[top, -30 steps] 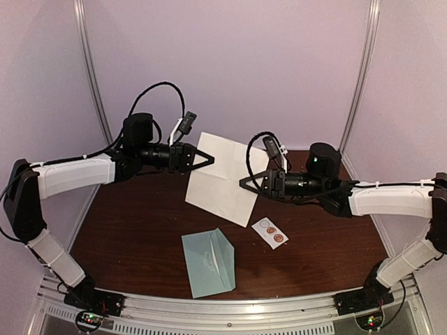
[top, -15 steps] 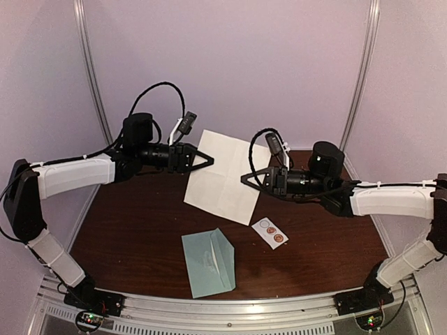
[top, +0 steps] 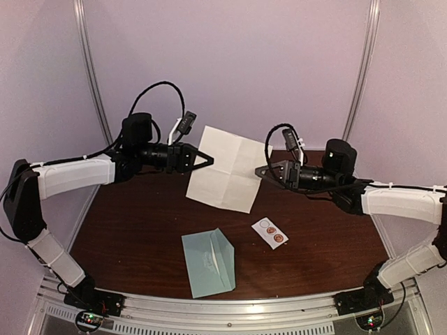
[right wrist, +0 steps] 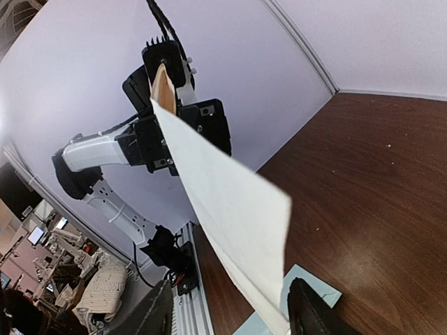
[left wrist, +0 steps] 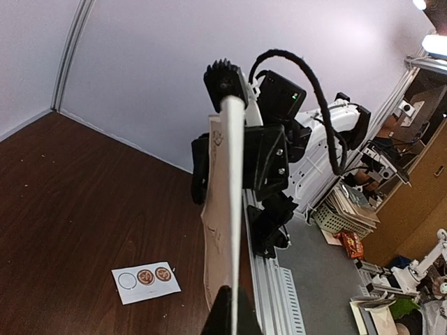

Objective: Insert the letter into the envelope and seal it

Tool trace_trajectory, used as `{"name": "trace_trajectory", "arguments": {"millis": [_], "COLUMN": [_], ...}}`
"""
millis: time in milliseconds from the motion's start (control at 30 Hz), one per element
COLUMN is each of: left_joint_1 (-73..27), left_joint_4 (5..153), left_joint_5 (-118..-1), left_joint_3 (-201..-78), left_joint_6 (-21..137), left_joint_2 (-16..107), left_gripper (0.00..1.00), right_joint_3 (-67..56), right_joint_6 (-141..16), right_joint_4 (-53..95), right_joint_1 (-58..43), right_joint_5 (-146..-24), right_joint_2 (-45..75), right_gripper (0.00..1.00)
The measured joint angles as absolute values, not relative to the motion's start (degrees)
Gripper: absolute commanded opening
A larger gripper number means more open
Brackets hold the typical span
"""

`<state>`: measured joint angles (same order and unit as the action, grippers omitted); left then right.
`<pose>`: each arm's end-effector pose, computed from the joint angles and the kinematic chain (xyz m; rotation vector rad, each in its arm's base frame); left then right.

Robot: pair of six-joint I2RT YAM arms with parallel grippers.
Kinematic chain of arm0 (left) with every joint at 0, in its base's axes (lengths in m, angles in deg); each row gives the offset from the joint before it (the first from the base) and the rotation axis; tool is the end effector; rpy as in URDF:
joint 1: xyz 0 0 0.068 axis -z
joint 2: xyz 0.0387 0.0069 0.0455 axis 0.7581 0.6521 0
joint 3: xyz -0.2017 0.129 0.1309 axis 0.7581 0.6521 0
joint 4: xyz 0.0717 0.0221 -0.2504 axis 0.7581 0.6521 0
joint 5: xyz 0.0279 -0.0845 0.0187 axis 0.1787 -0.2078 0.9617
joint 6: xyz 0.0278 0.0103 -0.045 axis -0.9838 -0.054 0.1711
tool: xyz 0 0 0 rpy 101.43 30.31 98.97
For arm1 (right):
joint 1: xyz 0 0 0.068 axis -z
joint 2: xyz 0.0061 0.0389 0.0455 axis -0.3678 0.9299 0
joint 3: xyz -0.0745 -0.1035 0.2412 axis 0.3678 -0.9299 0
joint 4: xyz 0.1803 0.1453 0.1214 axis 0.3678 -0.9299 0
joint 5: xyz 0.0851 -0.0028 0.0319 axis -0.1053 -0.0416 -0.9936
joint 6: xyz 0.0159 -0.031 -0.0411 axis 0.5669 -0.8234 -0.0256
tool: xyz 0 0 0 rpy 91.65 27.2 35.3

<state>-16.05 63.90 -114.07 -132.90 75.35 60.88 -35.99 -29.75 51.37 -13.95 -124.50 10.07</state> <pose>0.2833 -0.2238 0.3166 0.9852 1.6880 -1.6766 0.2251 0.1930 0.2928 -0.6789 1.7311 1.6140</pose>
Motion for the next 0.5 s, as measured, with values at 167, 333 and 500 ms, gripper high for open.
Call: {"name": "trace_trajectory", "arguments": {"millis": [167,333,500], "left_joint_1": [-17.0,-17.4,-17.4], "left_joint_4": [63.9,67.1,69.2], "left_joint_5": [-110.7,-101.1,-92.2], "left_joint_3": [-131.1,-130.6,-130.1], "left_joint_6": [75.3,72.8,70.6], "left_joint_2": [59.6,56.1,52.4], "left_gripper": [0.0,0.0,0.0], "right_joint_3": [-38.0,-38.3,-38.3], "right_joint_6": [-31.0,-33.2,-33.7], "right_joint_4": [46.6,39.7,35.7], "right_joint_1": [-10.4,-9.2,-9.5], "right_joint_5": [-120.4,-111.3,-105.1], "right_joint_2": [4.2,-1.7,-4.0], "right_gripper": [0.76,0.76,0.8]}}
